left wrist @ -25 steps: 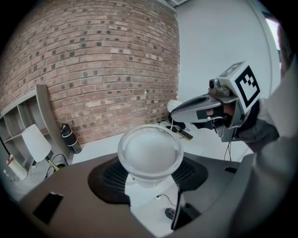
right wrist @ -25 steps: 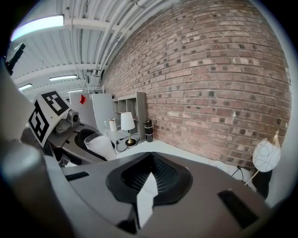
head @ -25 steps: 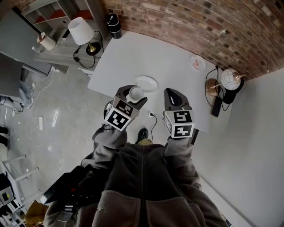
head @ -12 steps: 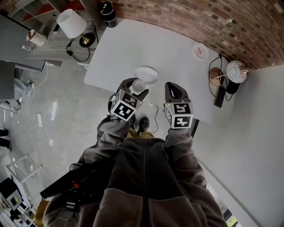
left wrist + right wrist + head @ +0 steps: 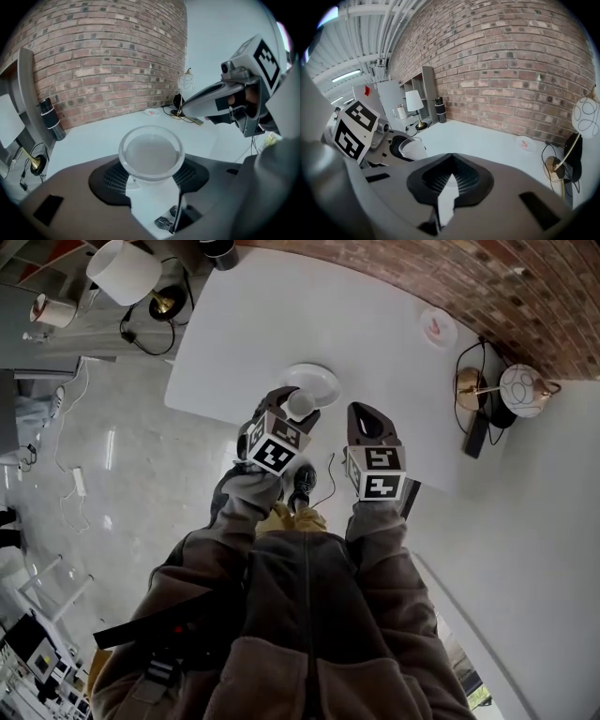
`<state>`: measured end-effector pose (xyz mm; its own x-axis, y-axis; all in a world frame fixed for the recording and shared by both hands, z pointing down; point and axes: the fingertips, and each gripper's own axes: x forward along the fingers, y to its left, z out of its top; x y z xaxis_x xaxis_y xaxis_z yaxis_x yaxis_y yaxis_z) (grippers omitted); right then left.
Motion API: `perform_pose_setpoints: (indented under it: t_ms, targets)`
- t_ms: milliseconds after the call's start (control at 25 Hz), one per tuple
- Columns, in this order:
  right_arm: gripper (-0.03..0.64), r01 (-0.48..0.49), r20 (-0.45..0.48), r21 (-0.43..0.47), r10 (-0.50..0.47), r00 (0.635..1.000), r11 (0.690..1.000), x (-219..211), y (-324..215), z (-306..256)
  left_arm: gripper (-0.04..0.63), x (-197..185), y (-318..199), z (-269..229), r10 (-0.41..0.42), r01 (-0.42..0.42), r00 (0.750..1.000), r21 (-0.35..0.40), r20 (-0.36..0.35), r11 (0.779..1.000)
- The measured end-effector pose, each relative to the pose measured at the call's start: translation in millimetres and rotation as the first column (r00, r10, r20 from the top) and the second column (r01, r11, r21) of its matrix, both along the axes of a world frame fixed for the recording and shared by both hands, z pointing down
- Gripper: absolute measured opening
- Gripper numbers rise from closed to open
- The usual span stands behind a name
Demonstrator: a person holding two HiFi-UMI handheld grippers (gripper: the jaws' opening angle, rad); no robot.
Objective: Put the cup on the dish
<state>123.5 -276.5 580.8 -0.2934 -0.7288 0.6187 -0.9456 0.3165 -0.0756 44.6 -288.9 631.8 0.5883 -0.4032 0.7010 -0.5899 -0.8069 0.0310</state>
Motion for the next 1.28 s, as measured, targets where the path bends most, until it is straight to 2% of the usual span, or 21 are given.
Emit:
perform_pose_setpoints:
  t_ms: [520,1040,1280]
  targets:
    - [0.002,-0.006,-0.017,-0.064,0.005,1.0,0.998,9.0,-18.1,54.6,0.259,18.2,-29.7,75.7,0.002,-0.002,1.0,-0.022,0.01,1.0]
    - [0.002,-0.009,-0.014,-0.123,0.007,1.0,0.992,5.6,-19.7,89.2,0.259,20.8,-41.7,121.4,0.023,-0.022,0.998,-0.019,0.054,1.0]
    - [0.002,-0.018,-0.01,-0.14,0.017,1.0,0.99,9.5,-16.3,96.4,0.259,25.2,-44.8,131.1,0.019,-0.018,0.998,-0.021,0.054,1.0]
